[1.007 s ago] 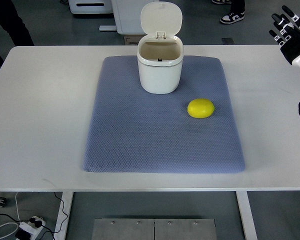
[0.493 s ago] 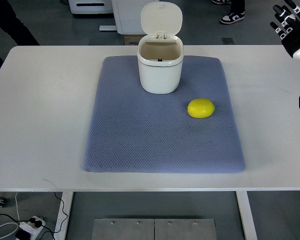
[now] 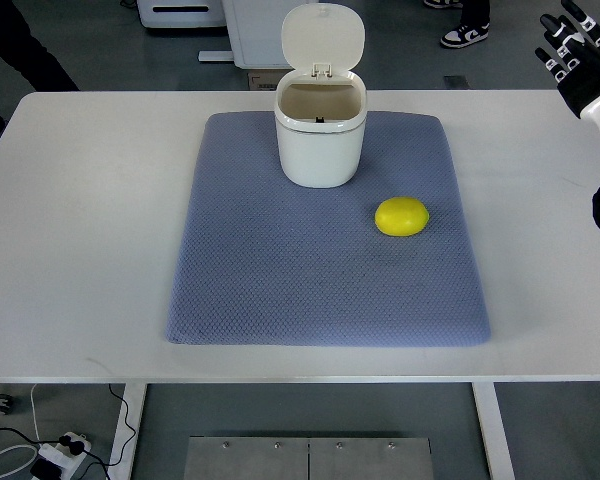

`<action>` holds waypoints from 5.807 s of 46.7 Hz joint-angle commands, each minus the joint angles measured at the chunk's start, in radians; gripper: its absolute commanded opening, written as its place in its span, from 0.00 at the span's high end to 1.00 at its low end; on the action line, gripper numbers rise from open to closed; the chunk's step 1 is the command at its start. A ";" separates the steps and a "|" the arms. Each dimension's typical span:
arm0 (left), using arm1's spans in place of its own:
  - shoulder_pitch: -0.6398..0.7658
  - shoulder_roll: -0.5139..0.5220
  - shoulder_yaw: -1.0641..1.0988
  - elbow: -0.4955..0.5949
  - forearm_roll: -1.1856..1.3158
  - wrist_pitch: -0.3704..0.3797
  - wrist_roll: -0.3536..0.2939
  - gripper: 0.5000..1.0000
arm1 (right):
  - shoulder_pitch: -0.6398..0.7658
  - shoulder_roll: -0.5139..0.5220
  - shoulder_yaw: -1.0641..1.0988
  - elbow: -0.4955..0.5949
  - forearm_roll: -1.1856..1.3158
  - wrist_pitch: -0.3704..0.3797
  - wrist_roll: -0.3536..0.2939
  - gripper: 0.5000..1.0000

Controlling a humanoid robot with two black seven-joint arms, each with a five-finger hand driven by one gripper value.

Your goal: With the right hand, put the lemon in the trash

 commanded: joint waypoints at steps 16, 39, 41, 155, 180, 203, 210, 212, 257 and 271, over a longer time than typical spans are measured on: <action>0.000 0.000 0.000 0.000 0.000 0.000 0.000 0.00 | -0.008 0.016 0.003 -0.096 0.000 -0.001 -0.003 0.00; 0.000 0.000 0.000 0.000 0.000 0.000 0.000 0.00 | 0.026 0.040 0.008 -0.219 -0.004 0.011 0.040 0.00; 0.000 0.000 0.000 0.000 0.000 0.000 0.000 0.00 | 0.028 0.039 0.006 -0.219 -0.015 0.011 0.083 0.00; 0.000 0.000 0.000 0.000 0.000 0.000 0.000 0.00 | 0.127 0.025 -0.729 0.197 -0.846 -0.166 0.102 0.03; -0.001 0.000 0.000 0.000 0.000 0.000 0.000 0.00 | 0.136 0.050 -0.765 0.155 -0.888 -0.176 0.102 0.11; -0.001 0.000 0.000 0.000 0.000 0.000 0.000 0.00 | 0.138 0.050 -0.769 0.151 -0.911 -0.178 0.105 0.28; 0.000 0.000 0.000 0.000 0.000 0.000 0.000 0.00 | 0.138 0.050 -0.775 0.151 -0.911 -0.178 0.106 0.32; -0.001 0.000 0.000 0.000 0.000 0.000 0.000 0.00 | 0.140 0.050 -0.779 0.151 -0.911 -0.178 0.106 0.32; -0.001 0.000 0.000 0.000 0.000 0.000 0.000 0.00 | 0.143 0.048 -0.779 0.157 -0.917 -0.178 0.134 0.89; -0.001 0.000 0.000 0.000 0.000 0.000 0.000 0.00 | 0.158 0.014 -0.770 0.165 -0.905 -0.178 0.135 0.92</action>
